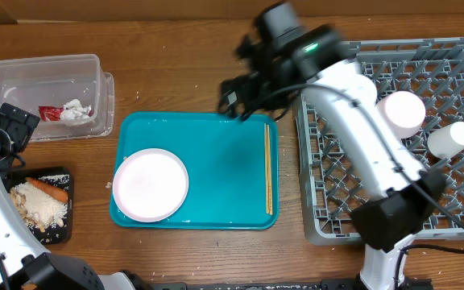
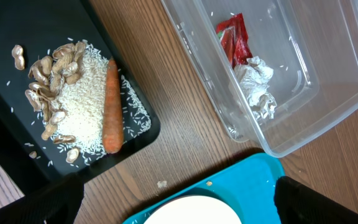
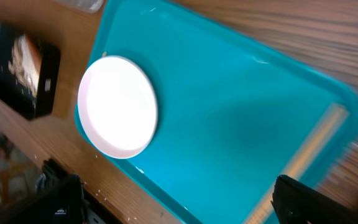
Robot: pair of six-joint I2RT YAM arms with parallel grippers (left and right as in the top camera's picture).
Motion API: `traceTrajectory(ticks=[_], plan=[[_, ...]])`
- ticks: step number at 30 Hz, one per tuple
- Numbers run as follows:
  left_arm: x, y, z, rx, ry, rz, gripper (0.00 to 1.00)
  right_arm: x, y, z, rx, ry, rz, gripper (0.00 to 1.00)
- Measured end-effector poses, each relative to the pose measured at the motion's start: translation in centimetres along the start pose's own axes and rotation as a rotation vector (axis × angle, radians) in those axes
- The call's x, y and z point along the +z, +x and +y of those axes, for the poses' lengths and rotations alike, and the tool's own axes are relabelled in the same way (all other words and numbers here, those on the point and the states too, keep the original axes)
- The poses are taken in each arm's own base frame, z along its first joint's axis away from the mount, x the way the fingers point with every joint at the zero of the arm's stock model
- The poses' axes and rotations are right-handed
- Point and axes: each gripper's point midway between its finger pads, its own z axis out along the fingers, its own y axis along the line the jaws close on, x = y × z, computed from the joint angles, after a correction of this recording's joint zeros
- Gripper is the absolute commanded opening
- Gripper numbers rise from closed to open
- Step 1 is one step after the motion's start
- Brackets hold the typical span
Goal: Sort waste into correct bins and load items into the dishwasher
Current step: 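Move the right gripper to the white plate and grasp its rim, then lift the plate and carry it to the rack's left edge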
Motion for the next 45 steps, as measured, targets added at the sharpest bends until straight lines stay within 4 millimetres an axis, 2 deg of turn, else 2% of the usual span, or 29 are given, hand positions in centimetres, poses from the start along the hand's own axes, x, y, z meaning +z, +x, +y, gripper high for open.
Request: traceTrajectory(ticks=[2, 4, 6, 8, 12, 14, 21, 24, 27, 33, 38, 41, 45], plan=[[0.0, 0.0, 0.0, 0.0, 0.0, 0.0, 1.0, 3.2, 0.6, 2.0, -0.044, -0.017, 0.019, 1.0], [0.0, 0.0, 0.0, 0.0, 0.0, 0.0, 1.0, 7.1, 2.3, 3.8, -0.066, -0.015, 0.076, 1.0], [0.0, 0.0, 0.0, 0.0, 0.0, 0.0, 1.0, 9.8, 3.3, 4.5, -0.078, 0.011, 0.092, 1.0], [0.0, 0.0, 0.0, 0.0, 0.0, 0.0, 1.0, 13.1, 5.3, 4.7, -0.08, 0.057, 0.14, 1.0], [0.0, 0.0, 0.0, 0.0, 0.0, 0.0, 1.0, 16.2, 6.8, 4.6, -0.049, 0.098, 0.183, 1.0], [0.0, 0.0, 0.0, 0.0, 0.0, 0.0, 1.0, 17.5, 7.1, 4.3, -0.023, 0.115, 0.191, 0.96], [0.0, 0.0, 0.0, 0.0, 0.0, 0.0, 1.0, 21.7, 8.6, 3.2, 0.054, 0.161, 0.24, 0.64], [0.0, 0.0, 0.0, 0.0, 0.0, 0.0, 1.0, 22.0, 8.9, 3.3, 0.068, 0.171, 0.24, 0.49], [0.0, 0.0, 0.0, 0.0, 0.0, 0.0, 1.0, 22.1, 8.9, 3.0, 0.078, 0.205, 0.229, 0.28], [0.0, 0.0, 0.0, 0.0, 0.0, 0.0, 1.0, 22.0, 8.9, 2.7, 0.12, 0.239, 0.213, 0.04], [0.0, 0.0, 0.0, 0.0, 0.0, 0.0, 1.0, 21.4, 9.4, 2.3, 0.171, 0.267, 0.234, 0.04], [0.0, 0.0, 0.0, 0.0, 0.0, 0.0, 1.0, 20.4, 9.3, 2.3, 0.193, 0.284, 0.252, 0.04], [0.0, 0.0, 0.0, 0.0, 0.0, -0.001, 1.0, 17.8, 7.5, 1.8, 0.233, 0.289, 0.235, 0.04]])
